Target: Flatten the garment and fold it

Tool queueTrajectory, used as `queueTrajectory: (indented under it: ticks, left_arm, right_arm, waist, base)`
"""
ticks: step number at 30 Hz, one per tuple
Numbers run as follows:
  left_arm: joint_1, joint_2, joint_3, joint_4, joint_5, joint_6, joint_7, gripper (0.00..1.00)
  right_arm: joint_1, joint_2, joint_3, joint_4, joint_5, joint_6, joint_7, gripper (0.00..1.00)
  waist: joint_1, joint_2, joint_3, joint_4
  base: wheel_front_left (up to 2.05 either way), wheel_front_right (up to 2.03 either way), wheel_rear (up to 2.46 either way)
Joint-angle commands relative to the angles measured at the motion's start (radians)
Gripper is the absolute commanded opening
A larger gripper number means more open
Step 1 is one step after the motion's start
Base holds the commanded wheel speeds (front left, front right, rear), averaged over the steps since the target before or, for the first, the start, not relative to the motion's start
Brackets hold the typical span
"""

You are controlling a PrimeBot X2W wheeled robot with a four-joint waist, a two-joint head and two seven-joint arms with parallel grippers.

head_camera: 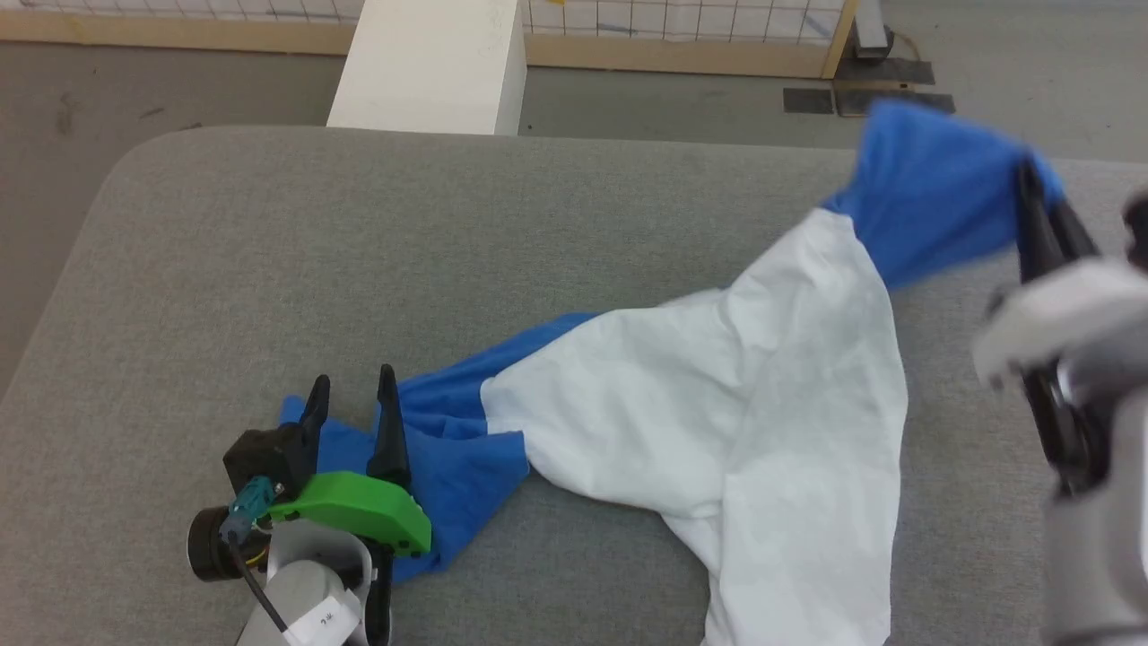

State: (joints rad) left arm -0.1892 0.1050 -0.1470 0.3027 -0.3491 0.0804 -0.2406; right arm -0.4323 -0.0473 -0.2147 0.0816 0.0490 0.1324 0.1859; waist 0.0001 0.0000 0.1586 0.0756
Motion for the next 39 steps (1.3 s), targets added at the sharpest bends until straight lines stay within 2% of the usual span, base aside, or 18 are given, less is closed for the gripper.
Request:
queueTrajectory:
  ticks: [1, 6, 13, 15, 16, 21, 26, 32, 39]
  left_arm:
    - [0.006, 0.004, -0.004, 0.003, -0.005, -0.003, -0.004, 1.0]
    - [0.022, 0.018, 0.002, -0.004, -0.012, 0.002, 0.003, 1.0]
    - [0.028, 0.038, 0.008, -0.03, -0.016, 0.009, 0.02, 1.0]
    - [0.029, 0.041, 0.008, -0.037, -0.017, 0.011, 0.025, 1.0]
    - [0.028, 0.043, 0.007, -0.04, -0.018, 0.011, 0.028, 1.0]
    - [0.023, 0.048, -0.002, -0.052, -0.017, 0.011, 0.04, 1.0]
    - [0.005, 0.044, -0.024, -0.054, -0.012, 0.005, 0.047, 1.0]
    - [-0.013, 0.031, -0.073, -0.049, -0.003, -0.024, 0.048, 1.0]
    - [-0.113, 0.001, -0.218, -0.035, 0.053, -0.097, 0.11, 1.0]
  right_arm:
    - [0.085, -0.003, -0.039, -0.011, 0.007, -0.002, 0.023, 0.0]
    - [0.348, -0.003, -0.166, -0.053, 0.067, -0.002, 0.162, 0.0]
    - [0.558, -0.003, -0.276, -0.022, 0.123, -0.002, 0.29, 0.0]
    - [0.584, -0.003, -0.296, -0.006, 0.127, -0.002, 0.332, 0.55]
    - [0.59, -0.003, -0.297, -0.006, 0.13, -0.002, 0.346, 1.0]
    - [0.536, -0.003, -0.274, -0.102, 0.134, -0.002, 0.187, 1.0]
    - [0.475, -0.003, -0.159, -0.187, 0.092, -0.002, 0.032, 1.0]
    - [0.477, -0.003, -0.047, -0.225, 0.089, -0.002, 0.031, 1.0]
    - [0.5, -0.003, 0.086, -0.247, 0.075, -0.002, -0.027, 1.0]
  waist:
    - [-0.0001, 0.0, -0.009, -0.008]
    - [-0.0001, 0.0, -0.016, -0.041]
    - [-0.0001, 0.0, -0.017, -0.093]
    - [-0.0001, 0.0, -0.017, -0.106]
    - [-0.0001, 0.0, -0.016, -0.111]
    - [-0.0001, 0.0, -0.01, -0.121]
    - [-0.0001, 0.0, -0.003, -0.105]
    - [-0.0001, 0.0, -0.01, -0.076]
    - [-0.0001, 0.0, 0.003, -0.065]
  base:
    - [0.0, 0.0, 0.0]
    - [0.0, 0.0, 0.0]
    - [0.0, 0.0, 0.0]
    - [0.0, 0.0, 0.0]
    - [0.0, 0.0, 0.0]
    - [0.0, 0.0, 0.0]
    - [0.0, 0.0, 0.0]
    - [0.0, 0.0, 0.0]
    - [0.0, 0.0, 0.0]
